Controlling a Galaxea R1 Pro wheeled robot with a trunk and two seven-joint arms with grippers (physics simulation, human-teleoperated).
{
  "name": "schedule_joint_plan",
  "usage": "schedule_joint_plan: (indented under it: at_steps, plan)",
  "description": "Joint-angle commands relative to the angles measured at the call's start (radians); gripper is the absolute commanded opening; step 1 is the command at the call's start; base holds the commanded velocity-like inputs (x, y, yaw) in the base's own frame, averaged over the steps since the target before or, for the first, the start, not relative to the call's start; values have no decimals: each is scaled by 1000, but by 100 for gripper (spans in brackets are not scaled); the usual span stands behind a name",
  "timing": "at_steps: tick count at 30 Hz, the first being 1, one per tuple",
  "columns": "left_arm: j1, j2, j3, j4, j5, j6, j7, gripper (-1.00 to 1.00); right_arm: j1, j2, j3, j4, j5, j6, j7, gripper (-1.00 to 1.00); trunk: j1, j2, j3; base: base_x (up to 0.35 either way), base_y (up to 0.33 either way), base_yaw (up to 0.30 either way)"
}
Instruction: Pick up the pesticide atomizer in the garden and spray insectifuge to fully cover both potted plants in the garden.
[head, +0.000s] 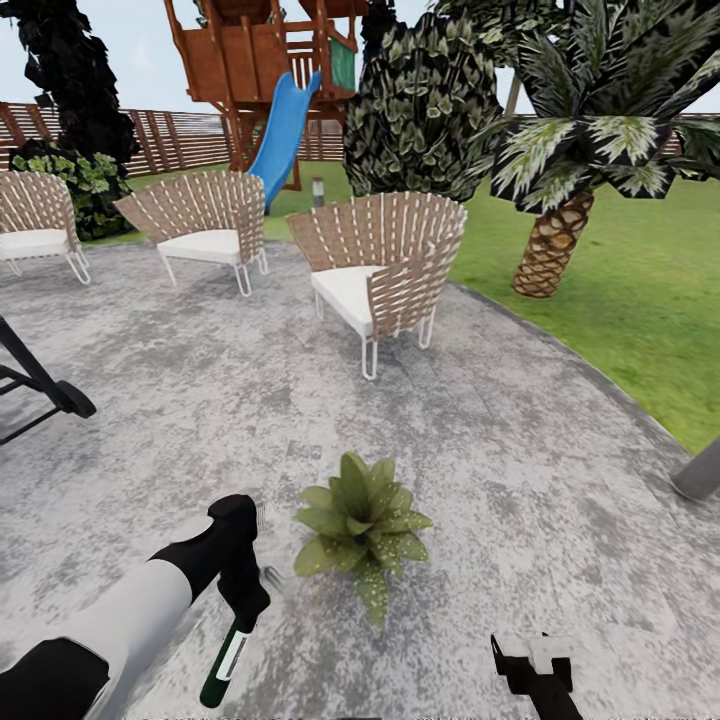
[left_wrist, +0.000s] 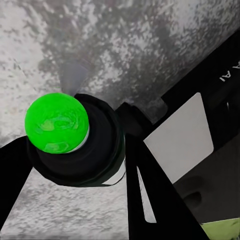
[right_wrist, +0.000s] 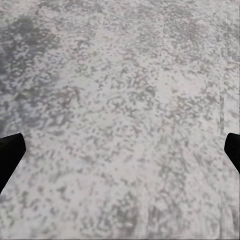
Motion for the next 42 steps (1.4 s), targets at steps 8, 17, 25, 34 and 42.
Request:
schedule_joint_plan:
  at_steps: [8, 17, 25, 34, 42]
  plan:
    - [0, 0, -8, -4, -7, 11, -10, -100, -1, 0, -8, 1, 10, -4, 0, 100, 0, 0, -1, -10, 172, -87]
    - [-16, 4, -12, -9, -7, 11, -10, -100, -1, 0, -8, 1, 10, -4, 0, 100, 0, 0, -1, 0, 4, -292]
    - [-50, 15, -12, -4, -17, 15, 7, -100, -1, 0, -8, 1, 10, -4, 1, 100, 0, 0, -1, 0, 0, -300]
    - [-40, 12, -9, 7, -4, 12, 59, -100, -1, 0, -8, 2, 10, -4, 0, 100, 0, 0, -1, 0, 0, -67]
    - [-41, 16, 3, 8, -3, 14, 64, -100, -1, 0, -8, 1, 10, -4, 0, 100, 0, 0, -1, 0, 199, 0]
